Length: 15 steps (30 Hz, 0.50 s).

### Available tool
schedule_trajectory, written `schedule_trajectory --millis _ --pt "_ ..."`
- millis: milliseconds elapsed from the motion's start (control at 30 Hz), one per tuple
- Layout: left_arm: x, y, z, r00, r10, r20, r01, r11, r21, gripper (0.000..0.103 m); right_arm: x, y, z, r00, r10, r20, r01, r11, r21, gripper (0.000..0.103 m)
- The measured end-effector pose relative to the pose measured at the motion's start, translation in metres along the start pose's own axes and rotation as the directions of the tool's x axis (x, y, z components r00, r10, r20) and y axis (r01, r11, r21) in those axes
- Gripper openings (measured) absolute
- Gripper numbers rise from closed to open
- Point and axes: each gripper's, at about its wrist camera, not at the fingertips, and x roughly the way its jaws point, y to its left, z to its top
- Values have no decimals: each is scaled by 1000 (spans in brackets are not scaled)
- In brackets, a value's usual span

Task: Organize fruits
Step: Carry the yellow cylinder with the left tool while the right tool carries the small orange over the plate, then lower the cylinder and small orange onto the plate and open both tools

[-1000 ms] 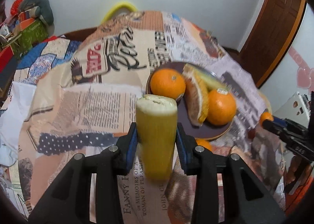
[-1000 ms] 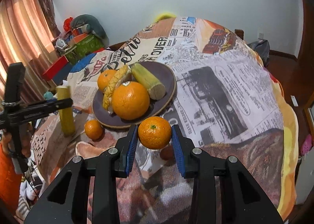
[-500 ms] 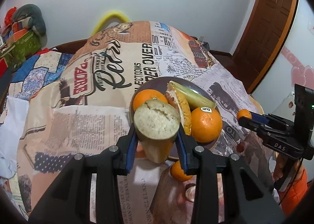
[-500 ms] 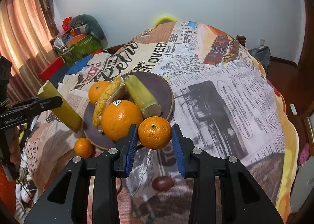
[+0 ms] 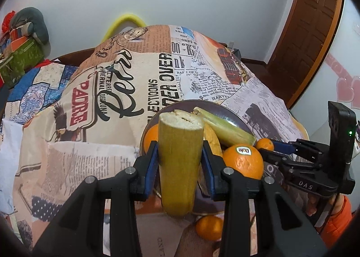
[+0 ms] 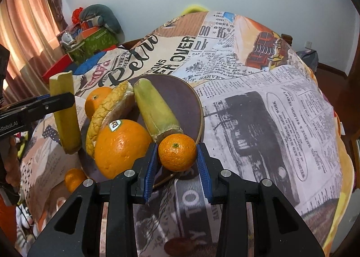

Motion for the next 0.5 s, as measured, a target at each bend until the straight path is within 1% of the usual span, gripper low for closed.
schedule_trajectory --millis 200,500 --pt "12 -2 6 1000 -15 -3 15 1000 -4 36 7 2 6 1000 -3 -7 3 1000 -21 32" --pt "19 -11 9 1000 6 -14 -6 1000 31 36 10 4 11 1000 6 -12 -6 1000 -29 33"
